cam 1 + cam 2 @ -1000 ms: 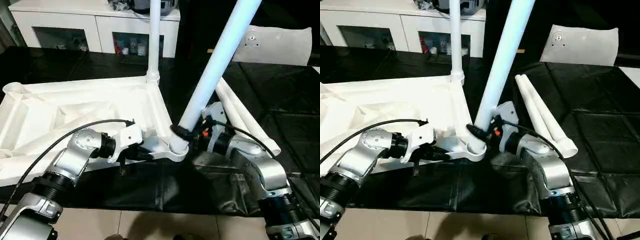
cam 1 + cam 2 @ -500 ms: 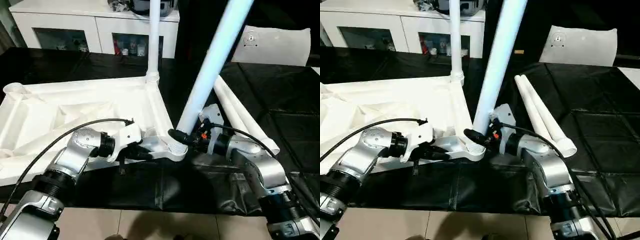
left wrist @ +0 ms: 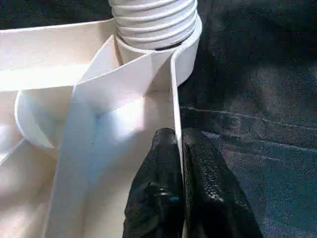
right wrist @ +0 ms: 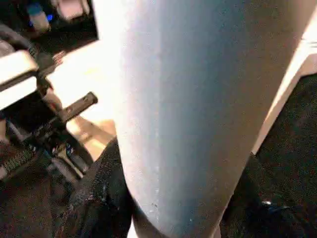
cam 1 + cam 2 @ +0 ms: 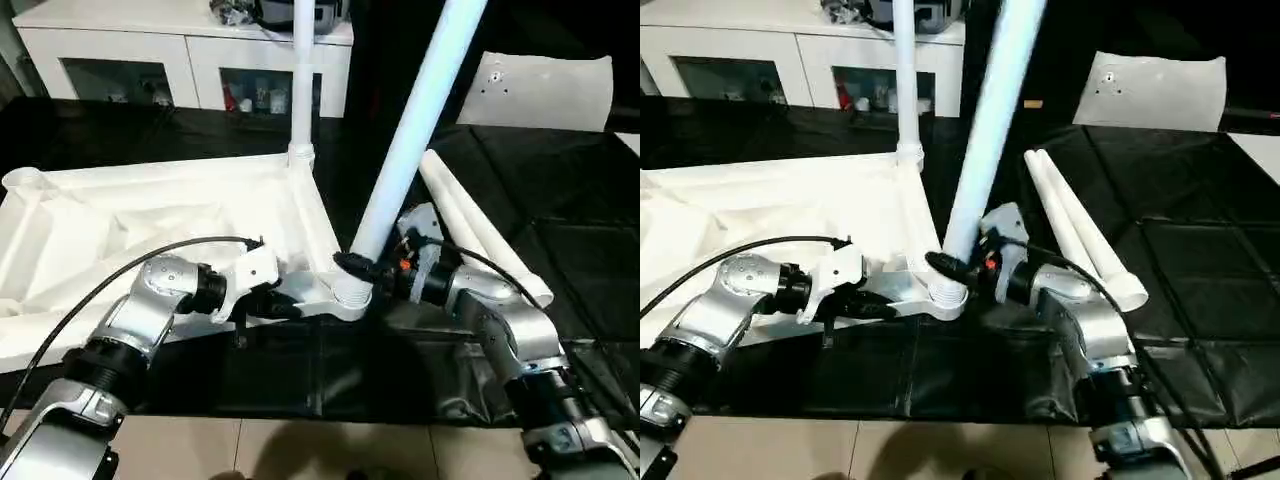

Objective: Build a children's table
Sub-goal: Insert table leg to table base

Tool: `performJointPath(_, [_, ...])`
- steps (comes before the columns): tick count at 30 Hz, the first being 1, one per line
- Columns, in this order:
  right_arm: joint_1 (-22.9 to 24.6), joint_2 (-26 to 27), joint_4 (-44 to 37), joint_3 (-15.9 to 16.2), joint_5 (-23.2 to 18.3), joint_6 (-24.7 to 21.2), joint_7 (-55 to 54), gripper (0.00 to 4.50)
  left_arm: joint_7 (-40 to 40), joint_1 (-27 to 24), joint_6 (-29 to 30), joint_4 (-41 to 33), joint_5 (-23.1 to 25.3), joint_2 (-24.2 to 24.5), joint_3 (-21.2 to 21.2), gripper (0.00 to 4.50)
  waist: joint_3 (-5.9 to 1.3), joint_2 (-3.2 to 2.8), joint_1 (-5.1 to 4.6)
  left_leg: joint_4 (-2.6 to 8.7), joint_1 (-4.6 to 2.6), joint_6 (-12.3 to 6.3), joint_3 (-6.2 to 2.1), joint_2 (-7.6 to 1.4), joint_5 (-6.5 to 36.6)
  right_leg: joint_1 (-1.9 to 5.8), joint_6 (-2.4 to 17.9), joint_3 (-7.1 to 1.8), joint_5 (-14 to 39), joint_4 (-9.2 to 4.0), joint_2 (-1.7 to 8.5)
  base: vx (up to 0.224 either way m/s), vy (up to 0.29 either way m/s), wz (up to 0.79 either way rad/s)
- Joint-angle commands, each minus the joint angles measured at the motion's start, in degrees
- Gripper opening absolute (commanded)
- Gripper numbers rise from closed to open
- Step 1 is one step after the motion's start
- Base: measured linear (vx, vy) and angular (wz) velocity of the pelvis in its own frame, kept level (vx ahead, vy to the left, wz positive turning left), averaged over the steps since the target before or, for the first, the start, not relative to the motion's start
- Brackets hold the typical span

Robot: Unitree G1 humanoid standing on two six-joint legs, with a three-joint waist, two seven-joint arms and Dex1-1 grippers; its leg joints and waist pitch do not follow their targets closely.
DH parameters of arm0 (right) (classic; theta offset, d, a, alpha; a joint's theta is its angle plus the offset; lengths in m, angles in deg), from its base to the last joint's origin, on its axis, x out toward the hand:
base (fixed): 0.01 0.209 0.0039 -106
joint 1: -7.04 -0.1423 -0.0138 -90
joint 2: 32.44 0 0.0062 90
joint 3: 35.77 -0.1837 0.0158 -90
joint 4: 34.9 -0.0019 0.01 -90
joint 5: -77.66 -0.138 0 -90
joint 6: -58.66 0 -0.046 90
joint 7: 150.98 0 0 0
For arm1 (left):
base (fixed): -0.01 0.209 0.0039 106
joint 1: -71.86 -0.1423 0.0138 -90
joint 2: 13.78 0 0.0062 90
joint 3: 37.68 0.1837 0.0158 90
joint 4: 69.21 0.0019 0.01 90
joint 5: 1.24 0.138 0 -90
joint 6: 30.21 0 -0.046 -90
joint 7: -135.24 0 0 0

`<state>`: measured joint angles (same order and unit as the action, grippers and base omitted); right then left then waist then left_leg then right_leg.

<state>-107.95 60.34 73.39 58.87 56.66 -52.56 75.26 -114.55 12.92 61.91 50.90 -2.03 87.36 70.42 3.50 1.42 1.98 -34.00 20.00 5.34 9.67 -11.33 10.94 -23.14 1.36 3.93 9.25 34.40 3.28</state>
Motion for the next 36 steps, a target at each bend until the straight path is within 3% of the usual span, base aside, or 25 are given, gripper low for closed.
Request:
performJointPath(1, [1.1,-0.8,3.7,-3.1,0.1,-0.2,-1.9,1.9,-1.2,0.3,-1.8,1.0,0.5,-0.2,1.0,0.0,-3.75,-0.46,0.16,3.94,-0.13,-1.44,-0.42,-1.42,13.3,2.49,6.8,-2.6,27.1,-5.53,4.37,0.0,0.0,0.0])
performJointPath(7, [6.6,-0.7,1.8,-3.8,0.3,3.1,-2.2,1.89,-0.2,1.5,-2.5,2.9,1.0,-0.3,0.4,0.0,-3.77,-0.95,0.61,4.01,-0.15,-1.3,-0.4,-1.36,13.8,2.63,7.1,-2.6,26.1,-5.47,4.4,0.0,0.0,0.0])
performJointPath(9, [8.6,-0.7,0.9,-3.5,0.9,4.7,-2.6,1.89,0.0,1.7,-2.7,3.3,1.1,-0.3,0.3,0.0,-3.79,-0.72,0.71,4.08,-0.06,-1.46,-0.43,-1.39,13.6,2.72,7.0,-2.55,26.0,-5.44,4.39,0.0,0.0,0.0])
performJointPath(10, [9.9,-0.6,0.2,-3.3,1.3,5.8,-2.9,1.89,0.1,1.8,-2.8,3.5,1.2,-0.3,0.3,0.0,-3.78,-1.19,0.76,4.07,-0.19,-1.47,-0.4,-1.43,14.0,2.54,6.9,-2.59,26.2,-5.59,4.36,0.0,0.0,0.0])
performJointPath(12, [12.1,-0.5,-1.2,-2.6,2.4,7.9,-3.7,1.89,0.2,2.0,-2.8,3.6,1.3,-0.3,0.2,0.0,-3.83,-1.06,0.9,4.09,-0.19,-1.59,-0.41,-1.39,14.3,2.54,6.5,-2.55,27.1,-5.63,4.4,0.0,0.0,0.0])
performJointPath(14, [13.4,-0.9,-2.2,-1.5,3.9,9.5,-4.0,1.89,0.2,2.2,-2.9,3.9,1.4,-0.4,0.2,0.0,-3.92,-1.76,1.08,4.19,-0.18,-1.51,-0.53,-1.41,14.4,2.59,6.6,-2.51,26.5,-5.54,4.31,0.0,0.0,0.0])
performJointPath(15, [13.9,-1.2,-2.6,-0.9,4.7,10.3,-4.0,1.89,0.2,2.2,-3.0,4.0,1.5,-0.5,0.2,0.0,-3.92,-1.58,1.05,4.23,-0.03,-1.55,-0.49,-1.42,14.5,2.61,6.5,-2.52,26.3,-5.61,4.28,0.0,0.0,0.0])
performJointPath(16, [14.3,-1.8,-3.0,0.3,6.1,11.1,-3.9,1.89,0.1,2.2,-3.1,4.0,1.5,-0.5,0.3,0.0,-3.85,-1.86,1.12,4.27,-0.1,-1.38,-0.53,-1.37,14.9,2.58,6.3,-2.47,26.7,-5.6,4.28,0.0,0.0,0.0])
performJointPath(17, [14.5,-3.0,-3.9,3.2,9.1,12.7,-3.2,1.89,-0.1,2.3,-3.4,4.3,1.9,-0.4,0.7,0.0,-3.83,-1.8,1.01,4.31,-0.15,-1.34,-0.52,-1.33,15.2,2.6,6.0,-2.42,27.2,-5.74,4.2,0.0,0.0,0.0])
performJointPath(22, [12.2,-4.4,-5.0,7.1,11.1,12.4,-1.0,1.89,-0.2,2.1,-4.0,4.3,2.3,-0.3,1.2,0.0,-3.78,-1.34,0.86,4.29,-0.19,-1.87,-0.51,-1.31,15.8,2.52,5.5,-2.41,29.0,-5.98,4.22,0.0,0.0,0.0])
performJointPath(23, [12.0,-4.5,-5.0,7.3,11.2,12.3,-0.8,1.89,-0.2,2.0,-4.1,4.3,2.3,-0.3,1.2,0.0,-3.8,-1.47,0.83,4.3,-0.2,-1.94,-0.55,-1.36,15.9,2.51,5.5,-2.42,29.1,-5.97,4.26,0.0,0.0,0.0])
performJointPath(24, [11.4,-4.6,-4.9,7.8,11.1,12.0,0.0,1.89,-0.1,1.9,-4.2,4.2,2.5,-0.2,1.3,0.0,-3.79,-0.08,0.55,4.21,-0.09,-2.26,-0.36,-1.36,15.8,2.46,5.1,-2.39,29.6,-6.1,4.13,0.0,0.0,0.0])
performJointPath(25, [11.4,-4.6,-4.9,7.8,11.1,12.0,0.0,1.89,-0.1,1.9,-4.2,4.2,2.5,-0.2,1.3,0.0,-3.85,-0.63,0.78,4.21,-0.13,-2.28,-0.54,-1.31,15.4,2.52,5.2,-2.4,29.7,-5.74,4.3,0.0,0.0,0.0])
performJointPath(27, [8.8,-5.2,-3.8,9.7,11.1,10.9,3.8,1.89,-0.5,1.6,-4.7,3.6,3.1,0.3,2.0,0.0,-3.76,0.19,0.63,4.18,-0.13,-2.57,-0.47,-1.41,15.1,2.29,4.6,-2.43,31.4,-5.99,4.44,0.0,0.0,0.0])
performJointPath(28, [8.7,-5.3,-3.7,9.8,11.1,10.9,3.9,1.89,-0.5,1.6,-4.7,3.6,3.1,0.3,2.0,0.0,-3.69,-0.21,0.5,4.25,-0.2,-2.42,-0.53,-1.46,15.6,2.15,4.4,-2.39,32.0,-6.1,4.37,0.0,0.0,0.0])
performJointPath(29, [7.3,-5.5,-2.2,10.6,11.0,11.0,5.8,1.89,-1.4,1.7,-5.2,3.4,3.2,0.6,2.4,0.0,-3.81,0.51,0.35,4.17,-0.25,-2.51,-0.45,-1.52,15.9,2.05,4.1,-2.42,32.0,-6.17,4.41,0.0,0.0,0.0])
performJointPath(31, [6.2,-5.6,-0.9,10.8,10.7,11.3,7.2,1.89,-2.7,1.8,-5.6,3.1,3.1,0.8,2.8,0.0,-3.82,0.23,0.38,4.3,-0.18,-2.39,-0.56,-1.56,16.0,2.1,4.1,-2.44,31.8,-6.1,4.47,0.0,0.0,0.0])
performJointPath(33, [5.2,-5.8,0.1,11.1,10.4,11.3,8.8,1.89,-3.9,2.2,-5.9,2.7,3.1,1.0,3.2,0.0,-3.69,0.75,0.06,4.51,-0.19,-2.18,-0.65,-1.77,17.0,1.91,4.4,-2.47,30.9,-5.94,4.43,0.0,0.0,0.0])
performJointPath(36, [4.9,-6.6,0.2,12.4,9.9,10.9,11.8,1.89,-5.5,3.1,-6.4,2.4,3.4,1.3,3.9,0.0,-3.22,1.08,-0.12,4.71,-0.26,-2.17,-0.65,-1.78,18.2,1.69,4.5,-2.55,30.7,-6.09,4.35,0.0,0.0,0.0])
